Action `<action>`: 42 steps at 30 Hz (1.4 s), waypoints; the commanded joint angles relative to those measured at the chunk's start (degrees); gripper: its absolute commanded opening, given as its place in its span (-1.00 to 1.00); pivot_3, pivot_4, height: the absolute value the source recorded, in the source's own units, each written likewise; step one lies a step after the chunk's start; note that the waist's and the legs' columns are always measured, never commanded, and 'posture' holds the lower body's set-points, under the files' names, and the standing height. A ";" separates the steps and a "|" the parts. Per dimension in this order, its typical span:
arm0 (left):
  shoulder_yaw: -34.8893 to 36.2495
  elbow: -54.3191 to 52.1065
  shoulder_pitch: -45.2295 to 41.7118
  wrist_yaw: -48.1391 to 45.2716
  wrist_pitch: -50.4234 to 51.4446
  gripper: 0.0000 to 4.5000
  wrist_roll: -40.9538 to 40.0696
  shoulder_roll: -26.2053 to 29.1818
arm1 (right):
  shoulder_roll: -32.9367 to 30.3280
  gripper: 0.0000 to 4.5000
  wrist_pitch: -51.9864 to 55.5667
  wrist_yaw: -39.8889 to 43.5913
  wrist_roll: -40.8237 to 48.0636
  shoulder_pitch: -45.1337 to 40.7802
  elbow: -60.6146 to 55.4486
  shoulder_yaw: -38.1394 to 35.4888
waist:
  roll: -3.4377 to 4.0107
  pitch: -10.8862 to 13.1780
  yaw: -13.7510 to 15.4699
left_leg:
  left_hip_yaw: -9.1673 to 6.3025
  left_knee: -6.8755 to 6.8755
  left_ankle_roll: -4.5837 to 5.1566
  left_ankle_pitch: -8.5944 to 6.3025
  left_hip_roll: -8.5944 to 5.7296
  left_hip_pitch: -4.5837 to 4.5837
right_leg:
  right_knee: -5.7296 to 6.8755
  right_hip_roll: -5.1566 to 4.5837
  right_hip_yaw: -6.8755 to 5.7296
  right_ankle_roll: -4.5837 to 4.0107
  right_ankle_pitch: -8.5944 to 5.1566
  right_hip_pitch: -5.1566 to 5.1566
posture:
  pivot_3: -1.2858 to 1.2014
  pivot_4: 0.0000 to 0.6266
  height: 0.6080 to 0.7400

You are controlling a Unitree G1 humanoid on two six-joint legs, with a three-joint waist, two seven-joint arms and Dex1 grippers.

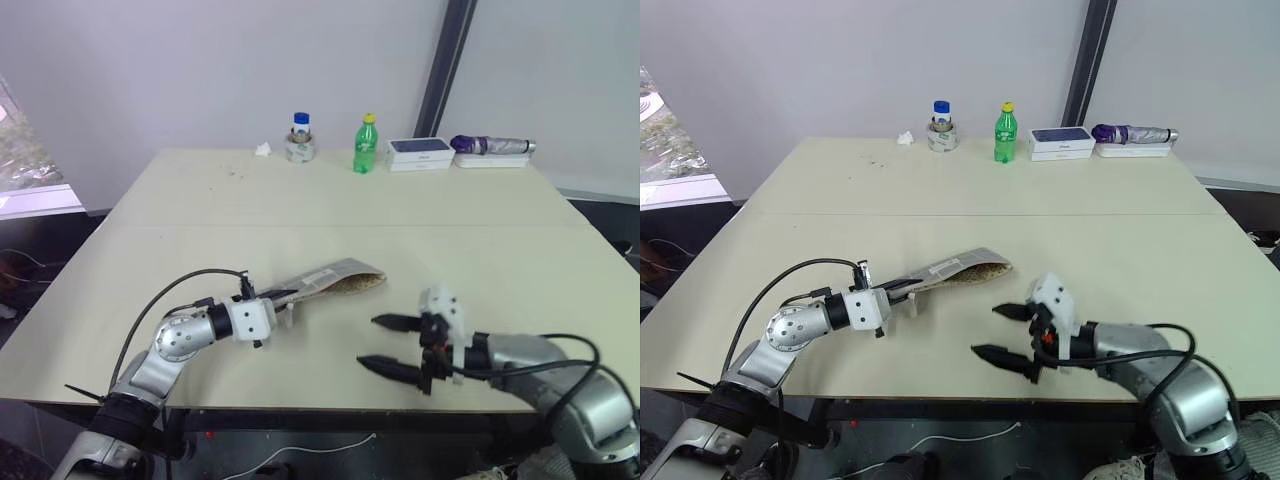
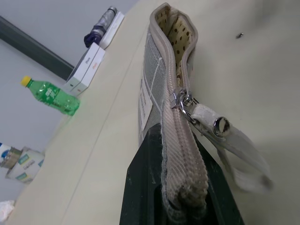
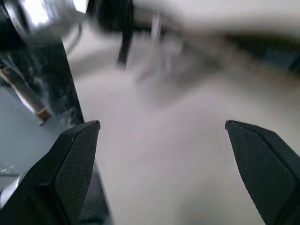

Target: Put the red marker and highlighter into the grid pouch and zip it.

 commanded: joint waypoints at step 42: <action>0.34 3.02 -1.14 1.22 -0.93 -1.00 1.86 7.16 | -1.89 -0.97 -23.23 1.63 -14.30 -19.34 35.32 2.32 | 0.02 0.01 -1.37 | 0.03 -0.12 -0.03 0.02 -0.02 -0.03 | 0.03 0.08 0.05 0.00 -0.01 -0.15 | 0.03 -0.52 1.00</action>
